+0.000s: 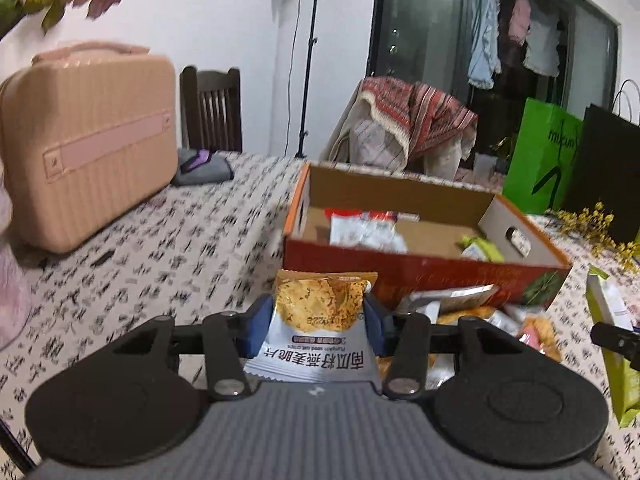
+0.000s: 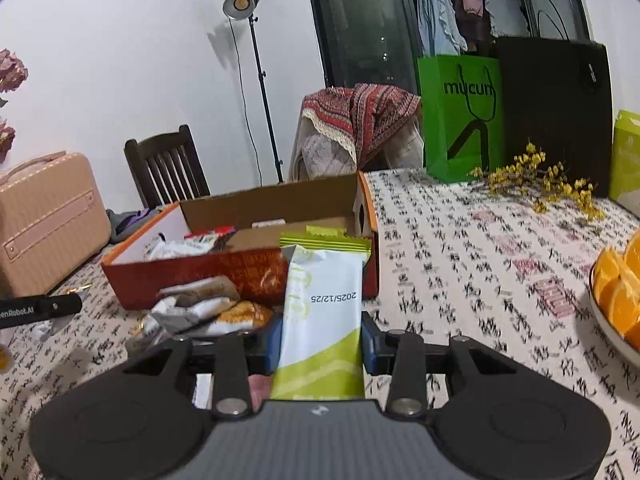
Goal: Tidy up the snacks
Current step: 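Carry the biscuit packet and green-white bar over the cardboard box with both grippers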
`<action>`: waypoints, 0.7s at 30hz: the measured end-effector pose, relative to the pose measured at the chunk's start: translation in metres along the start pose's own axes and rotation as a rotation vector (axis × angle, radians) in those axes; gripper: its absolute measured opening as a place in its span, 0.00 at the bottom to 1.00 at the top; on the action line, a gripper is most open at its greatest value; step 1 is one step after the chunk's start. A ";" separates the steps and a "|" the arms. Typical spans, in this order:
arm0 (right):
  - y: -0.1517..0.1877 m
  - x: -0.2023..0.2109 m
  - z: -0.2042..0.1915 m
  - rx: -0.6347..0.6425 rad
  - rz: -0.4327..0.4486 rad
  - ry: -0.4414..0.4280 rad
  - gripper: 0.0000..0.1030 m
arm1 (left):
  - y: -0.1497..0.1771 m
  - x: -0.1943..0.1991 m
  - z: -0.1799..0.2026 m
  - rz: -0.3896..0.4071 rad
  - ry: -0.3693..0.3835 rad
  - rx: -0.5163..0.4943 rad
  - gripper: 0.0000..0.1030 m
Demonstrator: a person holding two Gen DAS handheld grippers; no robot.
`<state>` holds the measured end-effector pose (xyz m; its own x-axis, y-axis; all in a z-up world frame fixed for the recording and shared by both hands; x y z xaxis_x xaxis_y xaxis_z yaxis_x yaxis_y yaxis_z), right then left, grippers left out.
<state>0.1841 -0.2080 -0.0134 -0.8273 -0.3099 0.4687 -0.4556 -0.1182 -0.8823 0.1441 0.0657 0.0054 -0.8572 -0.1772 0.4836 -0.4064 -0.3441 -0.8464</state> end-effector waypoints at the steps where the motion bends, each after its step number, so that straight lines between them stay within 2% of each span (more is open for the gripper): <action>1: -0.003 0.000 0.000 0.002 0.007 0.002 0.36 | -0.004 0.000 0.003 0.008 0.005 -0.001 0.48; 12: -0.043 -0.014 0.003 0.003 0.071 0.015 0.36 | -0.034 -0.016 0.038 0.031 0.080 -0.016 0.48; 21: -0.080 -0.045 0.010 -0.025 0.097 0.013 0.36 | -0.063 -0.043 0.068 0.035 0.114 -0.004 0.47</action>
<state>0.2613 -0.1945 0.0361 -0.8720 -0.3061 0.3819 -0.3811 -0.0651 -0.9223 0.2277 0.0326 0.0528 -0.9013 -0.0826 0.4252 -0.3766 -0.3356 -0.8635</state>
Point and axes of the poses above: each gripper's, at about its wrist camera, not at the fingertips, and x roughly against the way its jaws point, z to its right, y to its underside, the point moved 4 cm from there along -x, roughly the way its jaws point, and after that the axes turned 9 degrees about x, right-handed, at the moved point
